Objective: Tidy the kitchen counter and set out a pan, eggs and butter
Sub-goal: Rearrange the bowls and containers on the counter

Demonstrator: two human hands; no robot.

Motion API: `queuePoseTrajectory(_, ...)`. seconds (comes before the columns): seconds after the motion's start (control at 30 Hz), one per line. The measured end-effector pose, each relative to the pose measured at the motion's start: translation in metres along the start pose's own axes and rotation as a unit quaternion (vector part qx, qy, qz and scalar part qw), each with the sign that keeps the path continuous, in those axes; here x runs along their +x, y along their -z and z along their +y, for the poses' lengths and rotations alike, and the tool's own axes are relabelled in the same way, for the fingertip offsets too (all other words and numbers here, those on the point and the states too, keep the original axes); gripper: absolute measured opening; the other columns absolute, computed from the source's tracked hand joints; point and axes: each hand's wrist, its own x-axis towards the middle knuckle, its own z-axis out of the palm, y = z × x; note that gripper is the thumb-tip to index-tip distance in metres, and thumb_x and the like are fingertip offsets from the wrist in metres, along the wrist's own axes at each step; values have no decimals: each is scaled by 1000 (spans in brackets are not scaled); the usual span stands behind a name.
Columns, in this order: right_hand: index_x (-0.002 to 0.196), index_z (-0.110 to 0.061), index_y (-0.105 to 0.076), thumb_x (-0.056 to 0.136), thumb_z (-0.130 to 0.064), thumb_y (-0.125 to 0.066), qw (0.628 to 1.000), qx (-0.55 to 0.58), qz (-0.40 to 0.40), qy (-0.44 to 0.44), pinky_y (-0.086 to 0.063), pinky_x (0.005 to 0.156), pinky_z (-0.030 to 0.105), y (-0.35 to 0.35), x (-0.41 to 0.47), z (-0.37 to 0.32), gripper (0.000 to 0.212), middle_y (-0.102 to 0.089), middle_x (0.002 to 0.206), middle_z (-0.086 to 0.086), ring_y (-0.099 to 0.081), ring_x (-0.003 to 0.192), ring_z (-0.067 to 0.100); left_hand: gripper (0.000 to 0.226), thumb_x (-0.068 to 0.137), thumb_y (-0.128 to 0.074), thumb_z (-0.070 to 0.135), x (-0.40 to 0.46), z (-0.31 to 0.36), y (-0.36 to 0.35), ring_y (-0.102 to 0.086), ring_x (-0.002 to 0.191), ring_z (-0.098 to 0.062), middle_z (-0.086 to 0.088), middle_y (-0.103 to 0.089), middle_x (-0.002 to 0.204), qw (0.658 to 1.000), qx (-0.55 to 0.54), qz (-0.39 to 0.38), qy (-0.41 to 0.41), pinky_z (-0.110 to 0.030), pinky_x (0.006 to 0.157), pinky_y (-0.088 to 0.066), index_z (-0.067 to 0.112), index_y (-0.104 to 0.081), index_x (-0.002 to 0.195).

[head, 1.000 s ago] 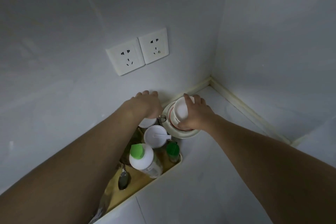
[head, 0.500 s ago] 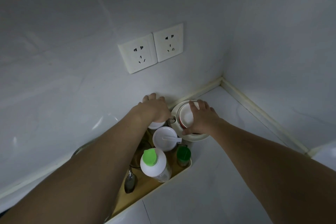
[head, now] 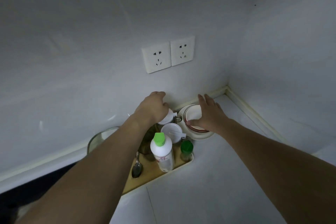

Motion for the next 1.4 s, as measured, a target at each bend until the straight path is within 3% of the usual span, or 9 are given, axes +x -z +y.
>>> queuePoseTrajectory(0.23, 152, -9, -12, 86, -49, -62, 989, 49, 102, 97, -12, 120, 41, 50, -41, -51, 92, -13, 160, 12, -11, 147, 24, 48, 100, -43, 30, -80, -27, 28, -38, 135, -24, -4, -34, 152, 993, 3, 119, 20, -34, 109, -34, 14, -38, 145)
queuePoseTrajectory(0.47, 152, -10, -17, 97, -41, -48, 969, 87, 129, 192, -11, 120, 37, 76, -86, -141, 69, -15, 160, 8, -13, 146, 23, 48, 102, -39, 34, -158, -70, 59, -34, 138, -21, -3, -36, 152, 971, 28, 232, 51, -37, 109, -35, 13, -37, 145)
queuePoseTrajectory(0.63, 152, -10, -19, 100, -38, -42, 953, 104, 107, 264, -8, 121, 36, 66, -120, -212, 63, -15, 160, 7, -10, 147, 21, 50, 103, -37, 34, -224, -116, 69, -28, 142, -22, -4, -34, 153, 952, 20, 280, 124, -36, 111, -30, 11, -35, 146)
queuePoseTrajectory(0.93, 153, -13, -13, 101, -40, -36, 931, 101, 35, 350, -3, 121, 34, 17, -208, -334, 63, -7, 161, 4, -4, 148, 18, 50, 104, -35, 33, -371, -199, 78, -29, 142, -25, -11, -36, 152, 929, 53, 301, 209, -34, 115, -25, 5, -35, 146)
queuePoseTrajectory(1.4, 154, -16, -13, 101, -40, -36, 865, 118, -44, 486, -2, 121, 34, -59, -394, -550, 62, -5, 162, 2, -2, 149, 16, 48, 102, -39, 28, -640, -340, 113, -36, 136, -30, -15, -40, 148, 853, 26, 378, 359, -36, 111, -26, 3, -37, 143)
